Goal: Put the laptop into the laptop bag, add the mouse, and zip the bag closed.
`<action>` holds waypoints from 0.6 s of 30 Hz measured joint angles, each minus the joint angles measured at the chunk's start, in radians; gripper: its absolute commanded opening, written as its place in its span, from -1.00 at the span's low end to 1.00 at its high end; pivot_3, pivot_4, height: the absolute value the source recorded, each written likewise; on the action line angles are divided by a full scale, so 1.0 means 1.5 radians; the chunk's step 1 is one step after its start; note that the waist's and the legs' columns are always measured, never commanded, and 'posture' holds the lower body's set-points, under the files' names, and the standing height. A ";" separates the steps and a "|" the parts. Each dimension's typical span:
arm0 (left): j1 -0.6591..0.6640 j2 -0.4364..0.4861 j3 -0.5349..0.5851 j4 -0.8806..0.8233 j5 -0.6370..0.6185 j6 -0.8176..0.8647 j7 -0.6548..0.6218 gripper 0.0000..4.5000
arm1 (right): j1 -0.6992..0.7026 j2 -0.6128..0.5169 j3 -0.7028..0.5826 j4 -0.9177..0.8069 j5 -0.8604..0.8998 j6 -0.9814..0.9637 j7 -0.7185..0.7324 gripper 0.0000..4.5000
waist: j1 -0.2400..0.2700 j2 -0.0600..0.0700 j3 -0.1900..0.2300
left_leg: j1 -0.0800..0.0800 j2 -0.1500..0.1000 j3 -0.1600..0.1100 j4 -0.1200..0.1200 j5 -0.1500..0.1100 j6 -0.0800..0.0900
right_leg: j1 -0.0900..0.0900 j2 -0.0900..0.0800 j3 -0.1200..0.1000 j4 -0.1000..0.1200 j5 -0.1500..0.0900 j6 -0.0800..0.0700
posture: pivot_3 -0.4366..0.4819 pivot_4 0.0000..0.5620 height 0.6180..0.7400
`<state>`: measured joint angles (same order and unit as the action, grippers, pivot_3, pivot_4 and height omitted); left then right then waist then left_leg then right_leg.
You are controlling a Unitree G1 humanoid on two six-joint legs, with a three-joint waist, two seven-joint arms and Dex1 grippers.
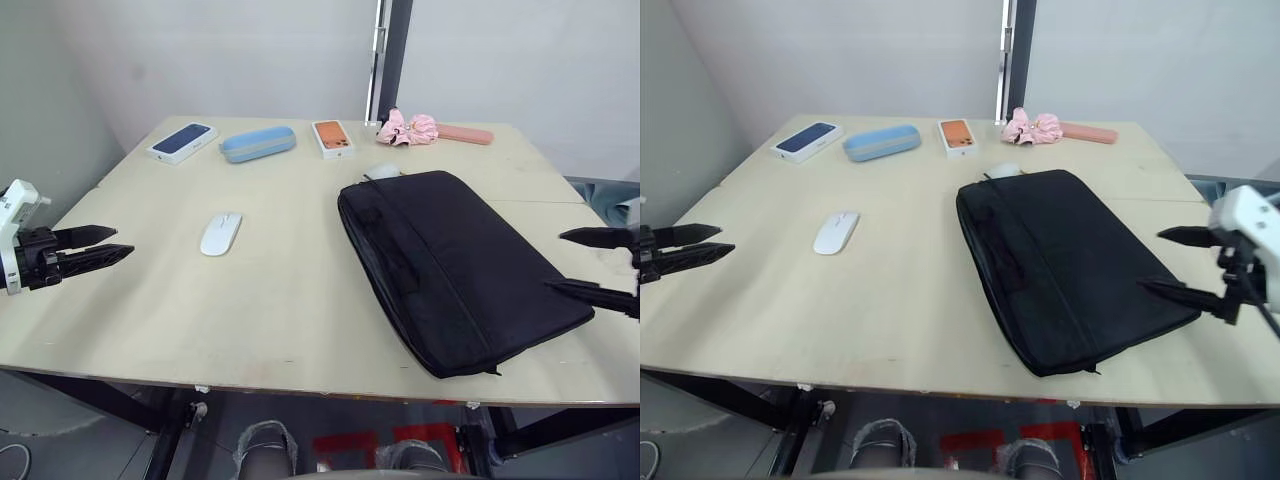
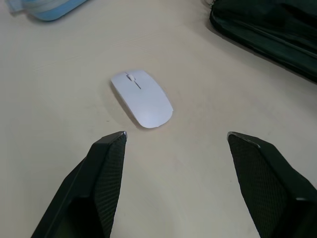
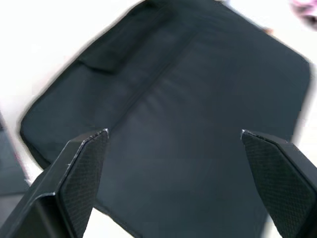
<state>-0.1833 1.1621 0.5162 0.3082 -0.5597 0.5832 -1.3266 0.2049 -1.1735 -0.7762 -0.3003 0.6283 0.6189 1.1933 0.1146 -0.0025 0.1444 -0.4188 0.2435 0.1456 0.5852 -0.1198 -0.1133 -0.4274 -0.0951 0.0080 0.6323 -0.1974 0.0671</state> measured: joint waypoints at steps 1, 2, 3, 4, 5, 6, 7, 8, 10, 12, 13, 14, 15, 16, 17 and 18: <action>0.000 0.000 0.000 0.004 0.000 -0.002 -0.002 0.53 | 0.000 0.004 0.000 0.003 -0.002 -0.002 0.003 0.99 | -0.001 0.000 0.000 | 0.000 0.000 0.000 0.000 0.000 0.000 | 0.000 0.000 0.000 0.000 0.000 0.000 | -0.05 -0.47 1.00; 0.000 -0.001 0.000 0.006 0.001 -0.003 -0.002 0.53 | 0.000 0.007 0.000 0.004 -0.003 -0.003 0.004 0.99 | -0.002 0.000 0.000 | 0.000 0.000 0.000 0.000 0.000 0.000 | 0.000 0.000 0.000 0.000 0.000 0.000 | -0.05 -0.47 1.00; 0.000 -0.003 0.000 0.006 0.003 -0.008 -0.001 0.53 | 0.000 0.010 0.001 0.005 -0.006 -0.004 0.005 0.99 | -0.003 0.000 0.000 | 0.000 0.000 0.000 0.000 0.000 0.000 | 0.000 0.000 0.000 0.000 0.000 0.000 | -0.05 -0.47 1.00; -0.002 -0.006 -0.001 0.006 0.003 -0.012 0.003 0.53 | 0.000 0.011 0.002 0.005 -0.006 -0.005 0.005 0.99 | -0.004 0.000 0.000 | 0.000 0.000 0.000 0.000 0.000 0.000 | 0.000 0.000 0.000 0.000 0.000 0.000 | -0.05 -0.47 1.00; -0.009 -0.009 -0.005 0.007 0.003 -0.010 0.010 0.53 | -0.002 0.014 0.002 0.005 -0.006 -0.005 0.005 0.99 | -0.005 0.000 0.000 | 0.000 0.001 0.000 0.000 0.000 0.000 | 0.000 0.000 0.000 0.000 0.000 0.000 | -0.05 -0.47 1.00; -0.018 -0.016 -0.007 0.008 0.003 -0.007 0.019 0.53 | -0.006 0.017 0.008 0.003 -0.006 -0.006 0.004 0.99 | -0.005 0.000 0.000 | 0.000 0.001 0.000 0.000 0.000 0.000 | 0.000 0.001 0.000 0.000 0.000 0.000 | -0.05 -0.47 1.00; -0.026 -0.024 -0.009 0.008 0.003 -0.007 0.025 0.53 | -0.011 0.022 0.015 0.000 -0.006 -0.006 0.003 0.99 | -0.005 0.000 0.000 | 0.000 0.001 0.000 0.000 0.000 0.000 | 0.000 0.001 0.000 0.000 0.000 0.000 | -0.05 -0.47 1.00; -0.027 -0.027 -0.013 0.007 0.003 -0.008 0.029 0.53 | -0.017 0.024 0.023 -0.003 -0.004 -0.005 0.002 0.99 | -0.005 0.000 0.000 | 0.000 0.001 0.000 0.000 0.000 0.000 | 0.000 0.001 0.000 0.000 0.000 0.000 | -0.05 -0.47 1.00; -0.031 -0.042 -0.020 0.008 0.006 -0.010 0.041 0.53 | -0.059 0.041 0.040 -0.016 0.028 0.009 -0.012 0.99 | -0.007 0.001 -0.001 | 0.001 0.001 0.001 0.000 0.000 0.000 | 0.000 0.001 0.000 0.000 0.000 -0.001 | -0.05 -0.47 1.00; -0.045 -0.065 -0.038 0.010 0.018 -0.020 0.071 0.53 | -0.117 0.048 0.070 -0.038 0.065 0.029 -0.036 0.99 | -0.009 0.001 -0.001 | 0.002 0.001 0.001 0.000 0.000 0.000 | 0.000 0.001 0.001 0.002 0.000 -0.001 | -0.05 -0.47 1.00; -0.055 -0.082 -0.051 0.014 0.029 -0.025 0.094 0.53 | -0.153 0.048 0.093 -0.055 0.083 0.037 -0.053 0.99 | -0.010 0.001 -0.001 | 0.003 0.001 0.002 0.000 0.000 0.000 | 0.000 0.001 0.002 0.003 0.000 -0.001 | -0.05 -0.47 1.00; -0.064 -0.101 -0.059 0.020 0.039 -0.026 0.122 0.53 | -0.199 0.052 0.121 -0.070 0.098 0.046 -0.074 0.99 | -0.011 0.001 -0.001 | 0.004 0.001 0.002 0.000 0.000 0.000 | 0.001 0.001 0.002 0.003 0.000 -0.001 | -0.05 -0.47 1.00; -0.072 -0.115 -0.066 0.023 0.044 -0.026 0.139 0.53 | -0.224 0.056 0.135 -0.078 0.108 0.048 -0.086 0.99 | -0.011 0.002 -0.001 | 0.004 0.000 0.002 0.000 0.000 0.000 | 0.001 0.001 0.003 0.004 0.000 -0.001 | -0.05 -0.47 1.00; -0.083 -0.145 -0.077 0.025 0.053 -0.025 0.178 0.53 | -0.285 0.064 0.174 -0.094 0.130 0.062 -0.117 0.99 | -0.011 0.001 -0.001 | 0.005 0.001 0.002 0.001 0.000 0.000 | 0.001 0.001 0.003 0.005 0.000 -0.001 | -0.05 -0.47 1.00; -0.090 -0.168 -0.088 0.027 0.065 -0.025 0.211 0.53 | -0.329 0.068 0.204 -0.106 0.151 0.075 -0.137 0.99 | -0.011 0.002 -0.001 | 0.005 0.001 0.002 0.001 0.000 0.000 | 0.001 0.001 0.003 0.006 0.000 -0.001 | -0.05 -0.47 1.00; -0.097 -0.184 -0.096 0.028 0.073 -0.025 0.237 0.53 | -0.354 0.074 0.221 -0.120 0.167 0.083 -0.150 0.99 | -0.011 0.001 -0.001 | 0.005 0.001 0.002 0.002 0.000 0.000 | 0.001 0.001 0.003 0.006 0.000 -0.001 | -0.05 -0.47 1.00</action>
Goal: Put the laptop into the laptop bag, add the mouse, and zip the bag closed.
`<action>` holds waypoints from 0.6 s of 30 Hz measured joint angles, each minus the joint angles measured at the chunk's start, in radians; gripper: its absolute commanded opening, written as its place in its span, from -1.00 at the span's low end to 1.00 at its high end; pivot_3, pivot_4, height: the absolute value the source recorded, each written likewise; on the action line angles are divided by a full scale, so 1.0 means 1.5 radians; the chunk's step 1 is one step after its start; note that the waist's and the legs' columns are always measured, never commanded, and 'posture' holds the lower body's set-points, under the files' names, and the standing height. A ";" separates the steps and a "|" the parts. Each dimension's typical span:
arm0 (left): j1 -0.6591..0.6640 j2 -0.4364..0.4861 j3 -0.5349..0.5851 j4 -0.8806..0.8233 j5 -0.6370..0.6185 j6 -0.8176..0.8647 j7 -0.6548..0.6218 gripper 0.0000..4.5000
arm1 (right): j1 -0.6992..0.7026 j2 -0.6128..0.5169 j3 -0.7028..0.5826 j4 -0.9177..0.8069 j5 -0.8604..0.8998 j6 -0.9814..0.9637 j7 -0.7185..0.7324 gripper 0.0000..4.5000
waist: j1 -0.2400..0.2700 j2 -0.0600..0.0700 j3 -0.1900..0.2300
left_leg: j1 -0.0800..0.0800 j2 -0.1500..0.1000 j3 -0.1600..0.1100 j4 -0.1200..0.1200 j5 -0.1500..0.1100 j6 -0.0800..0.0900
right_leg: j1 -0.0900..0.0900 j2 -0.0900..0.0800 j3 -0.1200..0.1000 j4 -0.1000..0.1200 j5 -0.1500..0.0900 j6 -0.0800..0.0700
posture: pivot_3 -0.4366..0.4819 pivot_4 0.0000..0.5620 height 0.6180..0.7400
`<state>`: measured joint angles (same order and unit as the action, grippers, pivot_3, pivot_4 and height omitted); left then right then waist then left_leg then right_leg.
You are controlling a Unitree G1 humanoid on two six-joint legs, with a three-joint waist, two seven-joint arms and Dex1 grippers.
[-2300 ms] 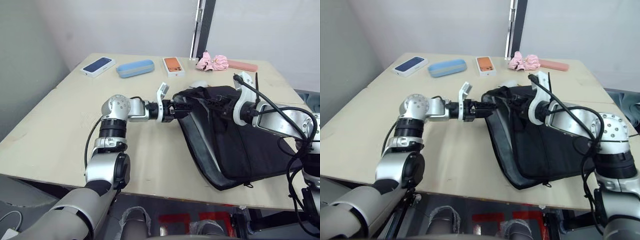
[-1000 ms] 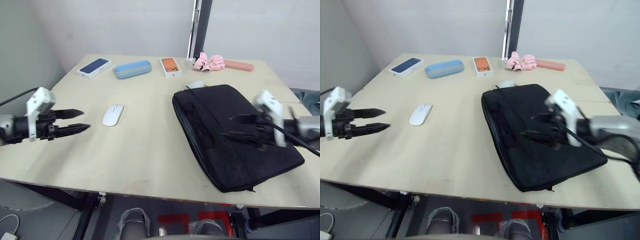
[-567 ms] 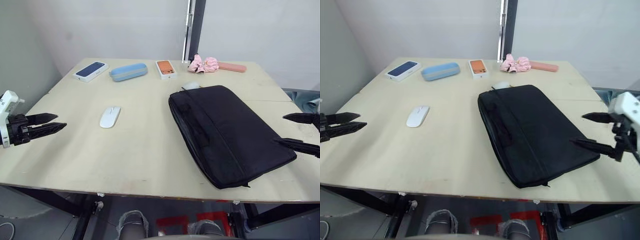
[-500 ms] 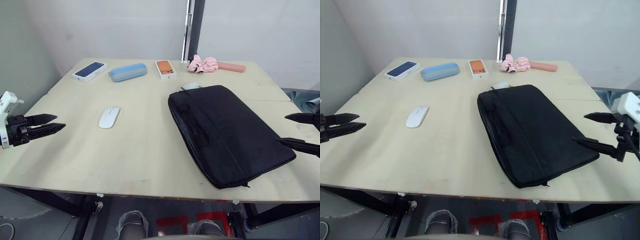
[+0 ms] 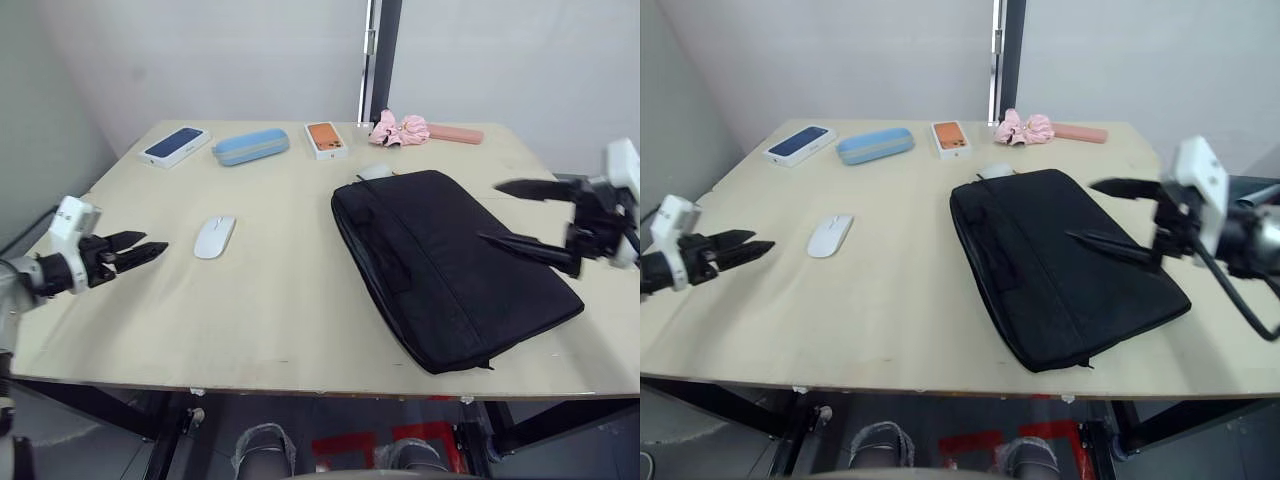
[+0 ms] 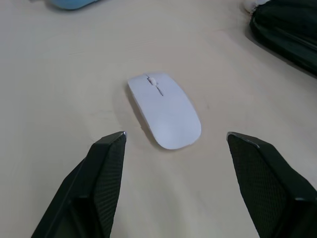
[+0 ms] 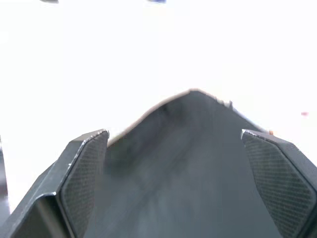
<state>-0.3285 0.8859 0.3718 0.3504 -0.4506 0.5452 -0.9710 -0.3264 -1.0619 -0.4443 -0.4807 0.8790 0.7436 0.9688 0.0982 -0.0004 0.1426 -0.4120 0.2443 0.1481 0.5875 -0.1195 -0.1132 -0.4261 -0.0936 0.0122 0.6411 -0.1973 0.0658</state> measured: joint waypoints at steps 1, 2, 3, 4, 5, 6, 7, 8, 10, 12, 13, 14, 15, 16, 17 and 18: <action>-0.006 -0.019 -0.006 0.001 0.010 0.001 0.031 0.53 | -0.029 0.005 0.025 -0.013 0.018 0.010 -0.011 0.99 | 0.001 0.000 0.000 | 0.000 0.000 0.000 0.001 0.000 0.000 | 0.000 0.000 0.000 0.000 0.000 0.000 | -0.05 -0.47 1.00; -0.016 -0.040 -0.012 0.002 0.017 0.003 0.062 0.53 | -0.059 0.012 0.050 -0.027 0.033 0.019 -0.022 0.99 | 0.002 0.000 0.000 | -0.001 0.000 0.000 0.001 0.000 0.000 | 0.000 0.000 0.000 0.000 0.000 0.000 | -0.05 -0.47 1.00; -0.023 -0.054 -0.017 0.001 0.018 0.004 0.077 0.53 | -0.077 0.015 0.068 -0.037 0.043 0.023 -0.027 0.99 | 0.004 0.000 0.000 | -0.001 0.000 -0.001 0.002 0.000 0.000 | 0.000 0.000 0.000 0.000 0.000 0.000 | -0.05 -0.47 1.00; -0.030 -0.070 -0.023 0.000 0.018 0.004 0.091 0.53 | -0.094 0.016 0.086 -0.049 0.050 0.027 -0.032 0.99 | 0.006 -0.001 0.000 | -0.002 0.000 -0.001 0.002 0.000 0.000 | 0.000 0.000 0.000 0.000 0.000 0.000 | -0.05 -0.47 1.00; -0.033 -0.080 -0.026 0.000 0.018 0.006 0.101 0.53 | -0.105 0.017 0.098 -0.056 0.055 0.029 -0.035 0.99 | 0.007 -0.001 -0.001 | -0.002 0.000 -0.001 0.002 0.000 0.000 | 0.000 0.000 -0.001 0.000 0.000 0.000 | -0.05 -0.47 1.00; -0.035 -0.088 -0.027 0.001 0.019 0.007 0.110 0.53 | -0.116 0.019 0.105 -0.060 0.064 0.032 -0.038 0.99 | 0.007 -0.001 -0.001 | -0.002 0.000 -0.001 0.002 0.000 0.000 | 0.000 0.000 -0.001 0.000 0.000 0.000 | -0.05 -0.47 1.00; -0.043 -0.097 -0.028 0.005 0.022 0.005 0.122 0.53 | -0.130 0.023 0.113 -0.061 0.072 0.035 -0.046 0.99 | 0.007 -0.001 -0.001 | -0.002 0.000 -0.001 0.002 0.000 0.000 | 0.000 0.000 -0.001 0.000 0.000 0.000 | -0.05 -0.47 1.00; -0.051 -0.103 -0.030 0.006 0.024 0.003 0.130 0.53 | -0.136 0.027 0.115 -0.063 0.079 0.037 -0.050 0.99 | 0.007 -0.001 -0.001 | -0.002 0.000 -0.002 0.002 0.000 0.000 | 0.000 0.000 -0.001 0.000 0.000 0.000 | -0.05 -0.47 1.00; -0.079 -0.118 -0.048 0.014 0.041 -0.006 0.149 0.53 | -0.144 0.031 0.125 -0.073 0.085 0.038 -0.057 0.99 | 0.010 -0.001 -0.001 | -0.002 0.000 -0.002 0.002 0.000 0.000 | 0.001 0.000 -0.001 0.000 0.000 0.000 | -0.05 -0.47 1.00; -0.099 -0.135 -0.065 0.023 0.050 -0.015 0.165 0.53 | -0.144 0.033 0.136 -0.081 0.086 0.038 -0.058 0.99 | 0.011 -0.001 -0.001 | -0.001 0.000 -0.002 0.003 0.000 0.000 | 0.002 0.000 -0.001 0.000 0.000 0.000 | -0.05 -0.47 1.00; -0.109 -0.142 -0.076 0.030 0.058 -0.018 0.172 0.53 | -0.144 0.033 0.141 -0.081 0.086 0.038 -0.062 0.99 | 0.011 -0.001 -0.001 | -0.001 0.000 -0.002 0.003 0.000 0.000 | 0.002 0.000 -0.001 0.000 0.000 0.000 | -0.05 -0.47 1.00; -0.114 -0.148 -0.084 0.034 0.066 -0.019 0.176 0.53 | -0.144 0.034 0.144 -0.081 0.086 0.039 -0.064 0.99 | 0.011 -0.001 -0.001 | -0.001 0.000 -0.002 0.003 0.000 0.000 | 0.002 0.000 -0.001 0.000 0.000 0.000 | -0.05 -0.47 1.00; -0.120 -0.156 -0.092 0.036 0.070 -0.020 0.183 0.74 | -0.144 0.034 0.144 -0.081 0.086 0.039 -0.068 1.00 | 0.011 -0.001 -0.001 | -0.001 0.000 -0.002 0.003 0.000 0.000 | 0.002 0.000 -0.001 0.000 0.000 0.000 | -0.05 -0.47 1.00; -0.123 -0.160 -0.096 0.036 0.072 -0.020 0.187 0.84 | -0.144 0.034 0.144 -0.081 0.086 0.039 -0.070 1.00 | 0.011 -0.001 -0.001 | -0.002 0.000 -0.002 0.003 0.000 0.000 | 0.001 0.000 -0.001 0.000 0.000 0.000 | -0.05 -0.47 1.00; -0.131 -0.168 -0.104 0.036 0.074 -0.018 0.190 0.98 | -0.145 0.034 0.145 -0.081 0.086 0.039 -0.073 1.00 | 0.011 -0.001 -0.001 | -0.002 0.000 -0.002 0.003 0.000 0.000 | 0.001 0.000 -0.001 0.000 0.000 0.000 | -0.05 -0.47 1.00; -0.135 -0.170 -0.110 0.036 0.077 -0.017 0.193 0.98 | -0.149 0.034 0.146 -0.081 0.087 0.039 -0.076 1.00 | 0.010 -0.001 -0.001 | -0.002 0.000 -0.002 0.003 0.000 0.000 | 0.001 0.000 -0.001 0.000 0.000 0.000 | -0.05 -0.47 1.00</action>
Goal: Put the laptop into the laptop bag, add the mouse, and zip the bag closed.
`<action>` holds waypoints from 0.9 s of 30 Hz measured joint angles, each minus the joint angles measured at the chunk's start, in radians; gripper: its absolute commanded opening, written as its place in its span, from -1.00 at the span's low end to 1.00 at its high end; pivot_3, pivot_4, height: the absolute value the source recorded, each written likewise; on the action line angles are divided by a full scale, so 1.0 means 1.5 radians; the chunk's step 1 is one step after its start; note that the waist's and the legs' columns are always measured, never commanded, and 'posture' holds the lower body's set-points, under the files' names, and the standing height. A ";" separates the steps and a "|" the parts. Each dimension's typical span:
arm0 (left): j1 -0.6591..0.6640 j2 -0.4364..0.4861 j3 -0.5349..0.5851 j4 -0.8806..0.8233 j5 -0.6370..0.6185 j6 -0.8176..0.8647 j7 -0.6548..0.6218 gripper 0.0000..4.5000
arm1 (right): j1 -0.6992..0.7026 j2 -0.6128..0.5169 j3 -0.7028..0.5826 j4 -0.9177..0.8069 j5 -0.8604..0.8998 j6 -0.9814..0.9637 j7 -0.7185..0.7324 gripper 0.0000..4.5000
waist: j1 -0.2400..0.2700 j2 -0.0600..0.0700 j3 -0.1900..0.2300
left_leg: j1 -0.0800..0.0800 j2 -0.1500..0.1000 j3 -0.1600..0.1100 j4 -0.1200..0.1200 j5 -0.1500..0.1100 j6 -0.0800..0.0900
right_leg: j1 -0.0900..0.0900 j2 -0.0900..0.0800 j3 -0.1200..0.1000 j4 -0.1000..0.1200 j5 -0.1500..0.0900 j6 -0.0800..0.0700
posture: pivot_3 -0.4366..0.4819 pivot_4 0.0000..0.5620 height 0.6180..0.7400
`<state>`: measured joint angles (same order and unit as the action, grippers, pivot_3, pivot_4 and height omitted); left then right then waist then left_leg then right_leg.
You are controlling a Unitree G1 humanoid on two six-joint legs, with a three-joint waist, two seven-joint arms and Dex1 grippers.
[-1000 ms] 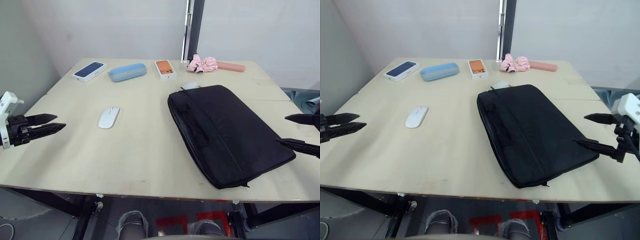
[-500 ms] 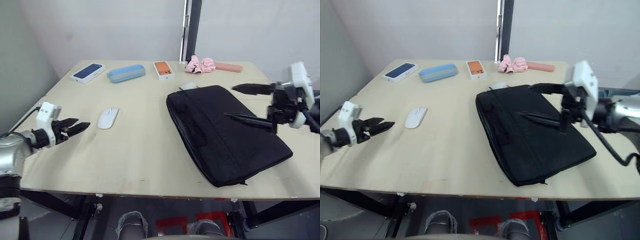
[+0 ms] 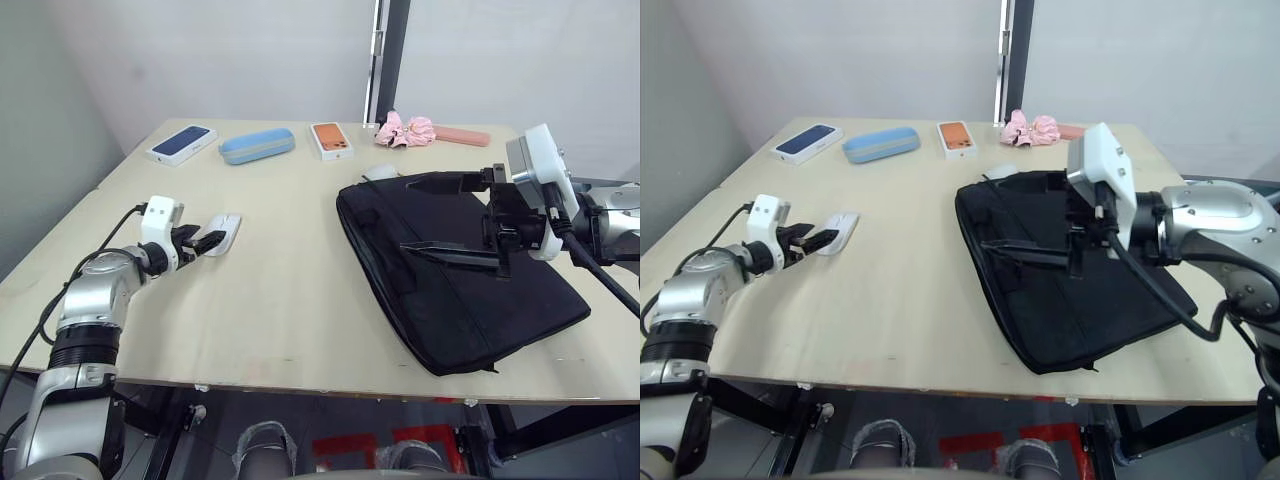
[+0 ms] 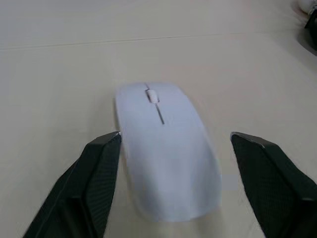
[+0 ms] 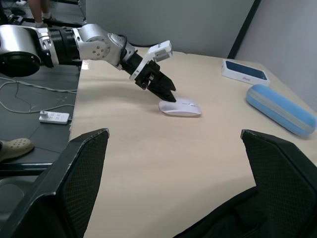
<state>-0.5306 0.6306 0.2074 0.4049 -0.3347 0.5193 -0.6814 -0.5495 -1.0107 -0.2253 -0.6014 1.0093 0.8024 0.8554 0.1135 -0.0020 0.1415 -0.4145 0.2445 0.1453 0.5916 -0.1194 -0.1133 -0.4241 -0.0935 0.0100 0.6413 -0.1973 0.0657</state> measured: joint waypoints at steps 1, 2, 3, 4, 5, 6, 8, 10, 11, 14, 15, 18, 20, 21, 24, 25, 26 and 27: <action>-0.009 -0.006 -0.009 0.004 0.013 -0.002 0.013 0.98 | -0.009 0.003 0.000 0.000 0.004 0.000 -0.005 1.00 | 0.000 0.000 0.000 | 0.000 0.000 0.000 0.000 0.000 0.000 | 0.000 0.000 0.000 0.000 0.000 0.000 | -0.05 -0.47 1.00; -0.016 -0.010 -0.013 0.009 0.020 -0.006 0.024 0.98 | -0.015 0.003 0.000 0.000 0.007 0.000 -0.008 1.00 | -0.001 0.000 0.000 | 0.000 0.000 0.000 0.000 0.000 0.000 | 0.000 0.000 0.000 0.000 0.000 0.000 | -0.05 -0.47 1.00; -0.018 -0.012 -0.016 0.015 0.026 -0.012 0.035 0.98 | -0.019 0.004 0.000 0.000 0.010 0.000 -0.011 1.00 | -0.002 0.000 0.000 | 0.000 0.000 0.000 0.000 0.000 0.000 | 0.000 0.000 0.000 0.000 0.000 0.000 | -0.05 -0.47 1.00; -0.020 -0.014 -0.016 0.019 0.030 -0.013 0.042 0.98 | -0.020 0.003 0.000 0.000 0.013 0.001 -0.013 1.00 | -0.003 0.000 0.000 | 0.000 0.000 0.000 0.000 0.000 0.000 | 0.000 0.000 0.000 0.000 0.000 0.000 | -0.05 -0.47 1.00; -0.023 -0.017 -0.015 0.023 0.031 -0.013 0.050 0.98 | -0.020 0.003 0.000 -0.001 0.014 0.003 -0.015 1.00 | -0.003 0.000 0.000 | 0.000 0.000 0.000 0.000 0.000 0.000 | 0.000 0.000 0.000 0.000 0.000 0.000 | -0.05 -0.47 1.00; -0.027 -0.025 -0.013 0.023 0.030 -0.012 0.060 0.98 | -0.019 0.003 -0.001 -0.003 0.014 0.004 -0.018 1.00 | -0.003 0.000 0.000 | 0.000 0.000 0.000 0.000 0.000 0.000 | 0.000 0.000 0.000 0.000 0.000 0.000 | -0.05 -0.47 1.00; -0.038 -0.049 -0.007 0.023 0.027 -0.007 0.081 0.98 | -0.018 0.003 -0.003 -0.011 0.019 0.007 -0.025 1.00 | 0.000 0.000 0.000 | 0.000 0.000 0.000 0.000 0.000 0.000 | 0.000 0.000 0.000 0.000 0.000 0.000 | -0.05 -0.47 1.00; -0.045 -0.064 -0.007 0.024 0.023 -0.003 0.100 0.98 | -0.017 0.000 -0.008 -0.019 0.029 0.009 -0.029 1.00 | 0.002 0.000 0.000 | 0.000 0.000 0.000 0.000 0.000 0.000 | 0.000 0.000 0.000 0.000 0.000 0.000 | -0.05 -0.47 1.00; -0.048 -0.067 -0.007 0.027 0.024 -0.002 0.110 0.98 | -0.016 -0.003 -0.009 -0.021 0.030 0.010 -0.031 1.00 | 0.002 0.000 0.000 | 0.000 0.000 0.000 0.000 0.000 0.000 | 0.000 0.000 0.000 0.000 0.000 0.000 | -0.05 -0.47 1.00; -0.062 -0.072 -0.002 0.038 0.025 -0.003 0.144 0.98 | -0.015 -0.006 -0.010 -0.023 0.031 0.011 -0.037 1.00 | 0.001 0.000 0.000 | 0.000 0.000 0.000 0.000 0.000 0.000 | 0.000 0.000 0.000 0.000 0.000 0.000 | -0.05 -0.47 1.00; -0.064 -0.072 0.000 0.039 0.025 -0.003 0.152 0.98 | -0.015 -0.007 -0.010 -0.023 0.030 0.011 -0.039 1.00 | 0.000 0.000 0.000 | 0.000 0.000 0.000 0.000 0.000 0.000 | 0.000 0.000 0.000 0.000 0.000 0.000 | -0.05 -0.47 1.00; -0.069 -0.074 0.006 0.049 0.028 -0.006 0.175 0.98 | -0.007 -0.011 -0.010 -0.023 0.027 0.011 -0.040 1.00 | 0.000 0.000 0.000 | 0.000 0.000 0.000 0.000 0.000 0.000 | 0.000 0.000 0.000 0.000 0.000 0.000 | -0.05 -0.47 1.00; -0.069 -0.077 0.007 0.052 0.033 -0.010 0.186 0.98 | 0.007 -0.016 -0.010 -0.023 0.020 0.011 -0.039 1.00 | 0.001 0.000 0.000 | -0.001 0.000 0.000 0.000 0.000 0.000 | 0.000 0.000 0.000 -0.001 0.000 0.000 | -0.05 -0.47 1.00; -0.069 -0.079 0.008 0.055 0.036 -0.011 0.189 0.98 | 0.009 -0.017 -0.009 -0.023 0.016 0.011 -0.039 1.00 | 0.001 0.000 0.000 | -0.001 0.000 0.000 0.000 0.000 0.000 | 0.000 0.000 0.000 -0.001 0.000 0.000 | -0.05 -0.47 1.00; -0.069 -0.088 0.007 0.056 0.038 -0.010 0.193 0.98 | 0.009 -0.019 -0.010 -0.024 0.015 0.011 -0.040 1.00 | 0.002 0.000 0.000 | -0.001 0.000 0.000 0.000 0.000 0.000 | 0.000 0.000 -0.001 -0.001 0.000 0.000 | -0.05 -0.47 1.00; -0.069 -0.090 0.005 0.057 0.040 -0.010 0.193 0.98 | 0.009 -0.019 -0.010 -0.025 0.014 0.010 -0.040 1.00 | 0.002 0.000 0.000 | -0.001 0.000 -0.001 0.000 0.000 0.000 | 0.000 0.000 -0.001 -0.001 0.000 0.000 | -0.05 -0.47 1.00; -0.069 -0.092 0.005 0.059 0.042 -0.010 0.193 0.98 | 0.009 -0.019 -0.010 -0.025 0.012 0.010 -0.040 1.00 | 0.002 0.000 0.000 | -0.001 0.000 0.000 0.000 0.000 0.000 | 0.000 0.000 -0.001 -0.001 0.000 0.000 | -0.05 -0.47 1.00; -0.069 -0.093 0.004 0.063 0.044 -0.010 0.193 0.98 | 0.011 -0.021 -0.010 -0.025 0.010 0.010 -0.040 1.00 | 0.002 0.000 0.000 | -0.001 0.000 0.000 0.000 0.000 0.000 | 0.000 0.000 -0.001 -0.001 0.000 0.000 | -0.05 -0.47 1.00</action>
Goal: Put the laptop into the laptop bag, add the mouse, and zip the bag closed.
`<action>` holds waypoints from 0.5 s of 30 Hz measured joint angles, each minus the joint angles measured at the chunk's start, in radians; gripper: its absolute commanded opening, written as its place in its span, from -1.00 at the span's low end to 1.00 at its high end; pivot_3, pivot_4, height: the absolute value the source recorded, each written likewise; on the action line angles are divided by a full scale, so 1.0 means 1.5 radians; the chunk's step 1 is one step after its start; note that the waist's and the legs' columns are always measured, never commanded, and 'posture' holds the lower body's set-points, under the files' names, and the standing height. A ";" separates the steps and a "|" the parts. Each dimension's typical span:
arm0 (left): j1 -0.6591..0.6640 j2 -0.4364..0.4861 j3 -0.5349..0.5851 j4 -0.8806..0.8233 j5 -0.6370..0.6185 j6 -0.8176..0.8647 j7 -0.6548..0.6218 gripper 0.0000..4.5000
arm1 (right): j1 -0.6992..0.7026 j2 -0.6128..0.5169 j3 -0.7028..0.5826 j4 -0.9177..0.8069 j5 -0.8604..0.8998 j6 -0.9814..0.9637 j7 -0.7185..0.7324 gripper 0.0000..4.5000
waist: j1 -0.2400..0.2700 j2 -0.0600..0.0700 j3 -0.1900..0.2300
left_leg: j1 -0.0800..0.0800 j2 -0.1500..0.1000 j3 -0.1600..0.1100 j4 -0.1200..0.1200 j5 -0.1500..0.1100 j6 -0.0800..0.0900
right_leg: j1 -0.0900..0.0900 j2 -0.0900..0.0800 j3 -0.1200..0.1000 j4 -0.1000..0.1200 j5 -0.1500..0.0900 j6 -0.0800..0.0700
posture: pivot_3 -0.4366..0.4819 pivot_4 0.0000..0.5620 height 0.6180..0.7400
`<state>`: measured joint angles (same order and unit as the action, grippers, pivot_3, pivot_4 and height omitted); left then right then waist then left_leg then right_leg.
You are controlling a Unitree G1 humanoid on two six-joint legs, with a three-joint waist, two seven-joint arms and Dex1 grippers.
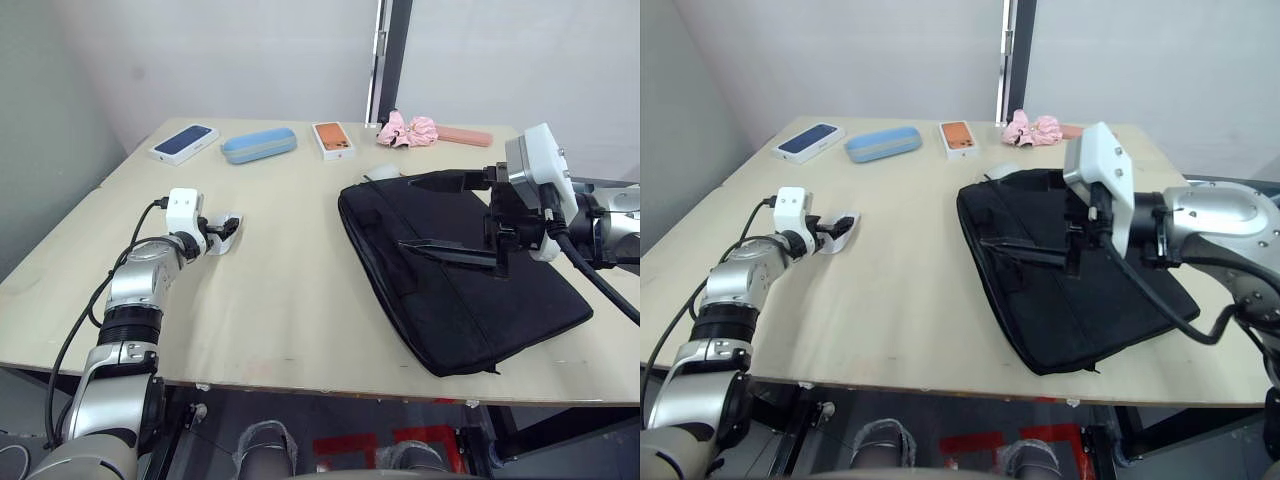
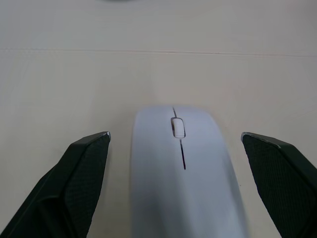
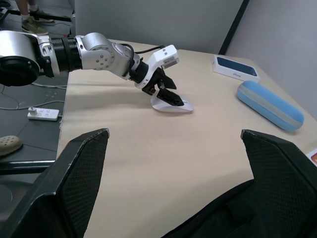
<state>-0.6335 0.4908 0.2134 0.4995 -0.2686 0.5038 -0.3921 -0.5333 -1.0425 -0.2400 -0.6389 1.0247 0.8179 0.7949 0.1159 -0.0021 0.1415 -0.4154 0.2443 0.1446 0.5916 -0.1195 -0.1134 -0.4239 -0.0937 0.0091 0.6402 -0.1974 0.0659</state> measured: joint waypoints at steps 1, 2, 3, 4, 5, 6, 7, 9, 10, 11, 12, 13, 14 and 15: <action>0.000 -0.001 -0.002 0.005 0.002 0.000 -0.002 0.98 | 0.004 -0.002 -0.001 0.000 -0.001 0.000 0.000 1.00 | 0.000 0.000 0.000 | 0.000 0.000 0.000 0.000 0.000 0.000 | 0.000 0.000 0.000 0.000 0.000 0.000 | -0.05 -0.47 1.00; 0.000 -0.003 -0.006 0.009 0.004 0.000 -0.003 0.98 | 0.007 -0.002 -0.004 -0.001 -0.001 0.000 0.000 1.00 | 0.000 0.000 0.000 | 0.000 0.000 0.000 0.000 0.000 0.000 | 0.000 0.000 0.000 0.000 0.000 0.000 | -0.05 -0.47 1.00; 0.000 -0.006 -0.008 0.012 0.005 0.000 -0.005 0.98 | 0.010 -0.002 -0.008 -0.001 -0.001 0.000 0.000 1.00 | 0.000 0.000 0.000 | 0.000 0.000 0.000 0.000 0.000 0.000 | 0.000 0.000 0.000 0.000 0.000 0.000 | -0.05 -0.47 1.00; 0.000 -0.008 -0.011 0.014 0.006 0.000 -0.006 0.98 | 0.010 -0.002 -0.011 -0.001 0.000 0.000 0.000 1.00 | 0.000 0.000 0.000 | 0.000 0.000 0.000 0.000 0.000 0.000 | 0.000 0.000 0.000 0.000 0.000 0.000 | -0.05 -0.47 1.00; 0.000 -0.010 -0.013 0.021 0.008 -0.001 -0.003 0.98 | 0.010 -0.002 -0.013 -0.001 0.000 0.000 0.000 1.00 | 0.000 0.000 0.000 | 0.000 0.000 0.000 0.000 0.000 0.000 | 0.000 0.000 0.000 0.000 0.000 0.000 | -0.05 -0.47 1.00; 0.000 -0.013 -0.013 0.031 0.012 -0.001 0.003 0.98 | 0.010 -0.002 -0.013 -0.001 0.001 0.000 0.000 1.00 | 0.000 0.000 0.000 | 0.000 0.000 0.000 0.000 0.000 0.000 | 0.000 0.000 0.000 0.000 0.000 0.000 | -0.05 -0.47 1.00; 0.000 -0.014 -0.013 0.035 0.014 -0.003 0.005 0.98 | 0.010 -0.002 -0.013 -0.001 0.001 0.000 0.000 1.00 | 0.000 0.000 0.000 | 0.000 0.000 0.000 0.000 0.000 0.000 | 0.000 0.000 0.000 0.000 0.000 0.000 | -0.05 -0.47 1.00; -0.002 -0.015 -0.013 0.038 0.023 -0.004 0.011 0.98 | 0.011 -0.002 -0.013 -0.003 0.001 0.000 -0.002 1.00 | -0.001 0.000 0.000 | 0.000 0.000 0.000 -0.001 0.000 0.000 | 0.000 0.000 0.000 -0.001 0.000 0.000 | -0.05 -0.47 1.00; -0.002 -0.016 -0.014 0.038 0.025 -0.005 0.013 0.98 | 0.013 -0.002 -0.013 -0.005 0.001 0.000 -0.003 1.00 | -0.001 0.000 0.000 | 0.000 0.000 0.000 -0.001 0.000 0.000 | 0.000 0.000 0.000 -0.001 0.000 0.000 | -0.05 -0.47 1.00; -0.002 -0.017 -0.020 0.037 0.031 -0.004 0.013 0.98 | 0.016 -0.002 -0.014 -0.008 0.001 0.000 -0.005 1.00 | -0.001 0.000 0.000 | 0.000 0.000 0.000 -0.001 0.000 0.000 | 0.000 0.000 0.000 -0.001 0.000 0.000 | -0.05 -0.47 1.00; -0.002 -0.018 -0.024 0.036 0.033 -0.004 0.014 0.98 | 0.019 -0.002 -0.015 -0.008 0.001 0.000 -0.007 1.00 | -0.001 0.000 0.000 | 0.000 0.000 0.000 -0.001 0.000 0.000 | 0.000 0.000 0.000 -0.001 0.000 0.000 | -0.05 -0.47 1.00; -0.002 -0.021 -0.024 0.036 0.033 -0.003 0.017 0.87 | 0.022 -0.002 -0.016 -0.008 0.002 0.000 -0.011 1.00 | -0.001 0.000 0.000 | 0.000 0.000 0.000 -0.001 0.000 0.000 | 0.000 0.000 0.000 -0.001 0.000 0.000 | -0.05 -0.47 1.00; -0.002 -0.022 -0.024 0.036 0.033 -0.003 0.020 0.74 | 0.022 -0.002 -0.018 -0.008 0.003 0.000 -0.014 1.00 | -0.002 0.000 0.000 | 0.000 0.000 0.000 -0.001 0.000 0.000 | 0.000 0.000 0.000 -0.001 0.000 0.000 | -0.05 -0.47 1.00; -0.002 -0.022 -0.022 0.036 0.033 -0.002 0.022 0.61 | 0.022 -0.002 -0.019 -0.008 0.004 0.000 -0.015 1.00 | -0.002 0.000 0.000 | 0.000 0.000 0.000 -0.001 0.000 0.000 | 0.000 0.000 0.000 -0.001 0.000 0.000 | -0.05 -0.47 1.00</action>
<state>-0.6360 0.4570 0.1802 0.5531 -0.2193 0.5012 -0.3591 -0.4997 -1.0453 -0.2681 -0.6506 1.0303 0.8180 0.7730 0.1130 -0.0015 0.1411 -0.4148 0.2439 0.1449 0.5906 -0.1195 -0.1135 -0.4235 -0.0942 0.0095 0.6394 -0.1976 0.0661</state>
